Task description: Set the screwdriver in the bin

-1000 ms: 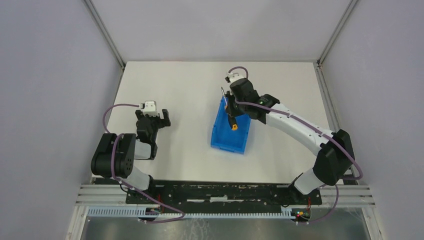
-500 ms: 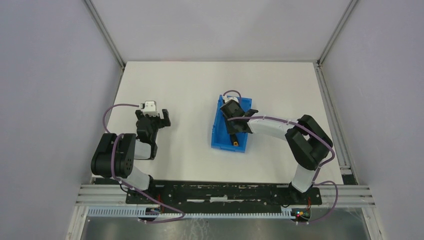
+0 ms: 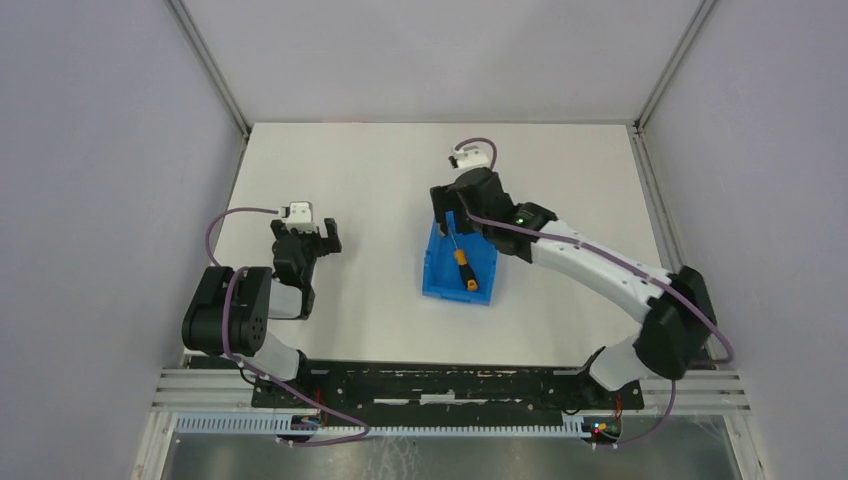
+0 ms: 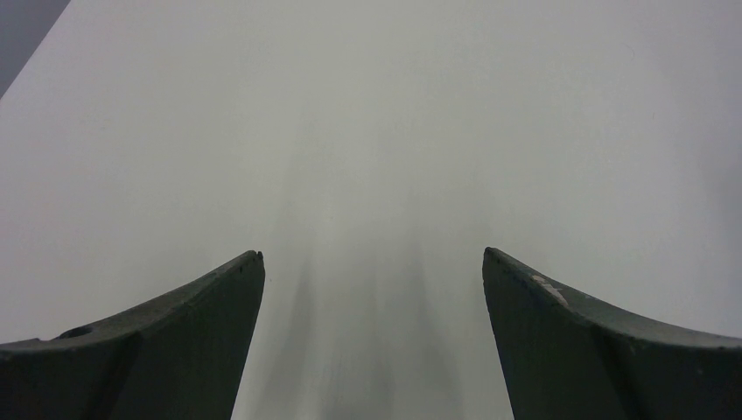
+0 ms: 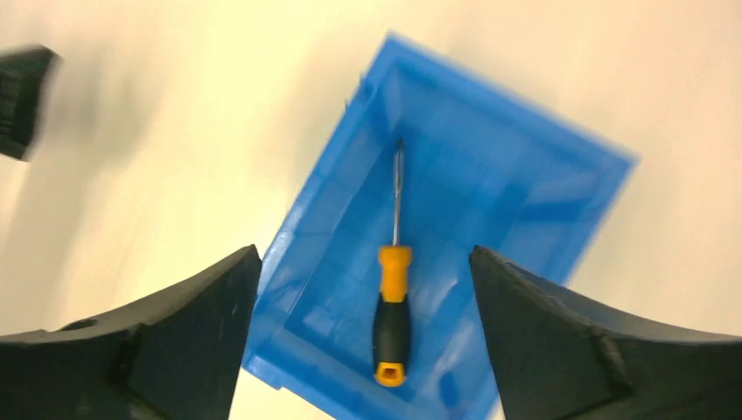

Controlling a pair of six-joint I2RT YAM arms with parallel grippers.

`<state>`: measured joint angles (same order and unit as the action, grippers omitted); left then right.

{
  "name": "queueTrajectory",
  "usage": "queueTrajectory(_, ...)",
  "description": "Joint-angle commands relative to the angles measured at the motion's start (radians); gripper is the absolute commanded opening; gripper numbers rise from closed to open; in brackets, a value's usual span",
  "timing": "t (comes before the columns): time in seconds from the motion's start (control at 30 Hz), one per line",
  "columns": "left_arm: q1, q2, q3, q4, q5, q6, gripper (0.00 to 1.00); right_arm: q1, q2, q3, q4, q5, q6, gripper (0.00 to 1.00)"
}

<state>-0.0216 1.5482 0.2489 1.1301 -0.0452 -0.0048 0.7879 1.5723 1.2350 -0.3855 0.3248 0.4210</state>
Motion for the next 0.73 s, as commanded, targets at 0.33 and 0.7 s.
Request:
queueTrajectory(0.33,0.005,-0.015,0.004,0.026,0.007,-0.021,1.0,-0.009,-0.717,-0.531,0.159,0.429,-0.163,0.98)
queueTrajectory(0.7,0.005,-0.016,0.004,0.025,0.007,-0.021,1.0,-0.008,-0.757,-0.896,0.281,0.502,-0.085,0.98)
